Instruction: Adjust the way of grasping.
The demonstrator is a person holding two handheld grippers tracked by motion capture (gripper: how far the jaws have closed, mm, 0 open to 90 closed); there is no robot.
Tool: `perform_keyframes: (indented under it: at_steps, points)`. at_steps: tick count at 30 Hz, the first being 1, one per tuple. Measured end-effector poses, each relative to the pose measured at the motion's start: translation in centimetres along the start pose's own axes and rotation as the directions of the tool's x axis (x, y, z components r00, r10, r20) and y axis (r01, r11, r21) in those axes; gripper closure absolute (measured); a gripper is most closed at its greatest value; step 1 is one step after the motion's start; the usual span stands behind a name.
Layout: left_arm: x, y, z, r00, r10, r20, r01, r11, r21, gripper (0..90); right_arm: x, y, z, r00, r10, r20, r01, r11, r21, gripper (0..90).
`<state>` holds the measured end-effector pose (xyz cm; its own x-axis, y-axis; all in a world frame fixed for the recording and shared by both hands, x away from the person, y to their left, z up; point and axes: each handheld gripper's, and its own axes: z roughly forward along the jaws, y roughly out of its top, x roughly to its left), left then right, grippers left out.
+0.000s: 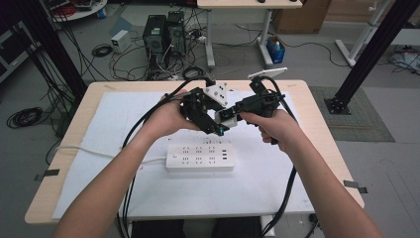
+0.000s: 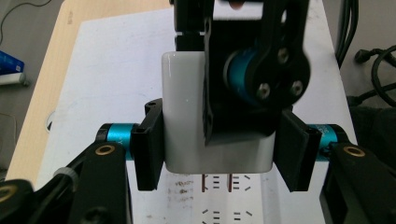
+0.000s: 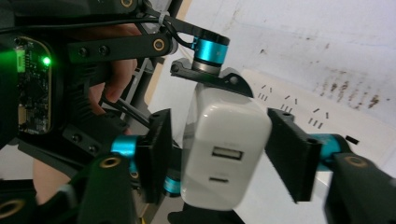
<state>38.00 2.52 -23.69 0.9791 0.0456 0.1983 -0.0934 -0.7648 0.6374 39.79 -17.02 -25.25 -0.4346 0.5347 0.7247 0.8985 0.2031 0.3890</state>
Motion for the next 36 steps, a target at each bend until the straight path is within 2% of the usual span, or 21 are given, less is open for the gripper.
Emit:
perform_keyframes:
  at_steps: [3,8,12,14,16,17,20,24,26,28,30,32,33,34,35,36]
  points:
    - [-0.3,0.0,0.0,0.9996,0.016,-0.022,-0.016,0.9999,0.003,42.6,0.0,0.0,0.2,1.0000,0.001,0.005,-0.001,1.000,-0.001,54.4]
    - [-0.6,-0.1,0.0,0.9971,0.053,-0.054,-0.053,0.9985,0.013,42.5,-0.2,0.0,0.3,0.9991,0.037,-0.022,-0.038,0.999,-0.015,59.2]
    - [-0.8,0.0,0.1,0.9925,0.090,-0.082,-0.087,0.9953,0.043,42.1,-0.4,0.0,0.4,0.9984,0.046,-0.032,-0.046,0.999,-0.017,61.6]
    - [-0.6,-0.1,0.1,0.9944,0.080,-0.070,-0.077,0.9962,0.040,41.7,-0.5,0.0,0.4,0.9982,0.043,-0.042,-0.044,0.999,-0.018,62.2]
    - [-0.6,-0.1,0.2,0.9931,0.072,-0.092,-0.068,0.9966,0.045,38.8,-0.4,0.0,0.4,0.9987,0.037,-0.037,-0.037,0.999,-0.021,62.2]
    - [-0.6,-0.1,0.2,0.9930,0.070,-0.095,-0.066,0.9968,0.045,35.0,-0.4,0.0,0.4,0.9989,0.031,-0.035,-0.032,0.999,-0.018,62.3]
    - [-0.7,-0.1,0.1,0.9923,0.061,-0.108,-0.055,0.9973,0.049,31.2,-0.2,0.0,0.4,0.9997,0.009,-0.024,-0.009,1.000,-0.010,62.3]
    - [-0.6,-0.7,-0.8,0.9936,0.035,-0.107,-0.028,0.9976,0.063,29.3,0.0,0.1,-0.5,0.9974,-0.050,0.052,0.051,0.998,-0.021,62.3]
    - [-0.5,-1.3,-1.5,0.9927,0.008,-0.121,0.001,0.9971,0.076,27.6,0.0,0.2,-1.0,0.9954,-0.066,0.070,0.068,0.997,-0.026,62.3]
    - [-0.3,-2.0,-2.4,0.9916,-0.028,-0.126,0.041,0.9945,0.097,24.7,0.1,0.4,-1.7,0.9892,-0.095,0.111,0.099,0.995,-0.027,62.3]
    - [-0.1,-2.8,-3.0,0.9910,-0.051,-0.124,0.067,0.9890,0.132,24.4,0.3,0.5,-2.5,0.9764,-0.129,0.174,0.134,0.991,-0.018,62.3]
    - [0.1,-3.8,-3.8,0.9880,-0.088,-0.127,0.109,0.9788,0.173,22.3,0.3,0.6,-2.9,0.9664,-0.147,0.211,0.150,0.989,0.002,62.3]
    - [0.2,-4.2,-4.0,0.9868,-0.102,-0.125,0.125,0.9745,0.187,22.3,0.5,0.6,-3.2,0.9548,-0.164,0.248,0.167,0.986,0.010,62.3]
    - [0.2,-4.6,-4.3,0.9840,-0.116,-0.135,0.141,0.9702,0.197,22.3,0.5,0.7,-3.3,0.9492,-0.173,0.263,0.173,0.985,0.025,62.3]
    - [0.2,-5.1,-4.7,0.9804,-0.134,-0.144,0.162,0.9648,0.207,22.3,0.6,0.7,-3.4,0.9371,-0.191,0.292,0.187,0.981,0.042,62.3]
    - [0.4,-5.6,-5.0,0.9764,-0.166,-0.138,0.193,0.9575,0.214,22.2,0.8,0.8,-3.6,0.9216,-0.208,0.327,0.200,0.978,0.058,62.2]
